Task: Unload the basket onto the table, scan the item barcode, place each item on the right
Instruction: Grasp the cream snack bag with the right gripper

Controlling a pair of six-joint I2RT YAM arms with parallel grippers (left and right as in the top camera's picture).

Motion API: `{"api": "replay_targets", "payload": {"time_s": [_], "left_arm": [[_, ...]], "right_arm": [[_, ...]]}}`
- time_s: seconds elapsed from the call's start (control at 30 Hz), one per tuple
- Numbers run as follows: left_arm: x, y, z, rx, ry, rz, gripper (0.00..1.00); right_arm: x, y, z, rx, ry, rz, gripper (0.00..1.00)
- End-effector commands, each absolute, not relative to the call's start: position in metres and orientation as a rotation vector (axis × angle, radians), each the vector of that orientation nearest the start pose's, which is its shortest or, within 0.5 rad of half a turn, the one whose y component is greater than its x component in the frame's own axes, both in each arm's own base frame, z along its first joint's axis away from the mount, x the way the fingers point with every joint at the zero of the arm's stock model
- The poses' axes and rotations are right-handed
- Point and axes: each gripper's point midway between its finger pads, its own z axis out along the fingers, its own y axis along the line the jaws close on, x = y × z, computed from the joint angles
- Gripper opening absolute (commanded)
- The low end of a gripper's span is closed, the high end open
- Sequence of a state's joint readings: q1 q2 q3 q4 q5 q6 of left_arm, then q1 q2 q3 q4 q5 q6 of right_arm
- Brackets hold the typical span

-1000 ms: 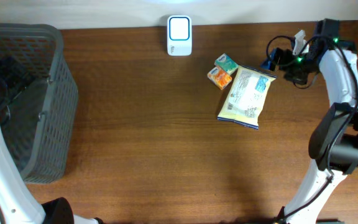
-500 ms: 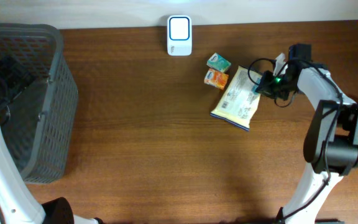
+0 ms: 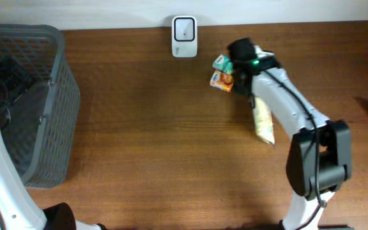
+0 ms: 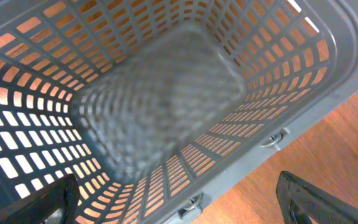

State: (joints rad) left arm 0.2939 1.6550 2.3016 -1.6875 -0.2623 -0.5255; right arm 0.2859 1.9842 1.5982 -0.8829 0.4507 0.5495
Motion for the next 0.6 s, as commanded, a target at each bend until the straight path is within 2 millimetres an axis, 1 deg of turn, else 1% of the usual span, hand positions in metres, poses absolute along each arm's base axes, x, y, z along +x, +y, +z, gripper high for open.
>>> {"api": "replay_targets", "payload": {"time_s": [0.0, 0.03, 0.07, 0.1, 0.13, 0.17, 0.2, 0.23, 0.27, 0.3, 0.33, 0.37, 0.4, 0.43, 0.5, 0.57], "left_arm": [[0.294, 0.137, 0.367, -1.125, 2.308, 0.256, 0.99], [0.294, 0.137, 0.367, -1.125, 2.308, 0.256, 0.99], [0.294, 0.137, 0.367, -1.125, 2.308, 0.256, 0.99], [0.294, 0.137, 0.367, -1.125, 2.308, 0.256, 0.99], [0.294, 0.137, 0.367, -1.125, 2.308, 0.256, 0.99], [0.294, 0.137, 0.367, -1.125, 2.308, 0.256, 0.99], [0.294, 0.137, 0.367, -1.125, 2.308, 0.256, 0.99], [0.294, 0.137, 0.367, -1.125, 2.308, 0.256, 0.99], [0.294, 0.137, 0.367, -1.125, 2.308, 0.256, 0.99], [0.294, 0.137, 0.367, -1.125, 2.308, 0.256, 0.99], [0.294, 0.137, 0.367, -1.125, 2.308, 0.256, 0.99], [0.294, 0.137, 0.367, -1.125, 2.308, 0.256, 0.99], [0.294, 0.137, 0.367, -1.125, 2.308, 0.256, 0.99], [0.294, 0.137, 0.367, -1.125, 2.308, 0.256, 0.99], [0.294, 0.137, 0.367, -1.125, 2.308, 0.256, 0.99], [0.294, 0.137, 0.367, -1.125, 2.308, 0.256, 0.99]], "right_arm": [[0.449, 0.086, 0.115, 0.379, 2.606, -0.327, 0.70], [0.447, 0.089, 0.126, 0.370, 2.619, -0.322, 0.89], [0.445, 0.088, 0.139, 0.378, 2.642, -0.297, 0.98], [0.447, 0.082, 0.156, 0.368, 2.674, -0.243, 0.99], [0.445, 0.086, 0.164, 0.153, 2.783, -0.021, 0.99], [0.439, 0.092, 0.163, 0.011, 2.835, 0.129, 0.99], [0.416, 0.087, 0.153, -0.171, 2.931, 0.334, 0.99], [0.400, 0.075, 0.139, -0.202, 2.999, 0.360, 0.99], [0.388, 0.067, 0.121, -0.230, 3.055, 0.357, 0.99], [0.383, 0.062, 0.104, -0.241, 3.078, 0.329, 0.99], [0.383, 0.056, 0.088, -0.238, 3.081, 0.273, 0.99], [0.385, 0.053, 0.059, -0.228, 3.061, 0.244, 0.99], [0.383, 0.037, 0.036, -0.033, 3.070, 0.112, 0.99], [0.381, 0.034, 0.024, 0.044, 3.063, 0.084, 0.99], [0.380, 0.033, 0.003, 0.069, 3.034, 0.087, 0.99], [0.377, 0.033, -0.004, 0.100, 3.028, 0.088, 0.98]]}}
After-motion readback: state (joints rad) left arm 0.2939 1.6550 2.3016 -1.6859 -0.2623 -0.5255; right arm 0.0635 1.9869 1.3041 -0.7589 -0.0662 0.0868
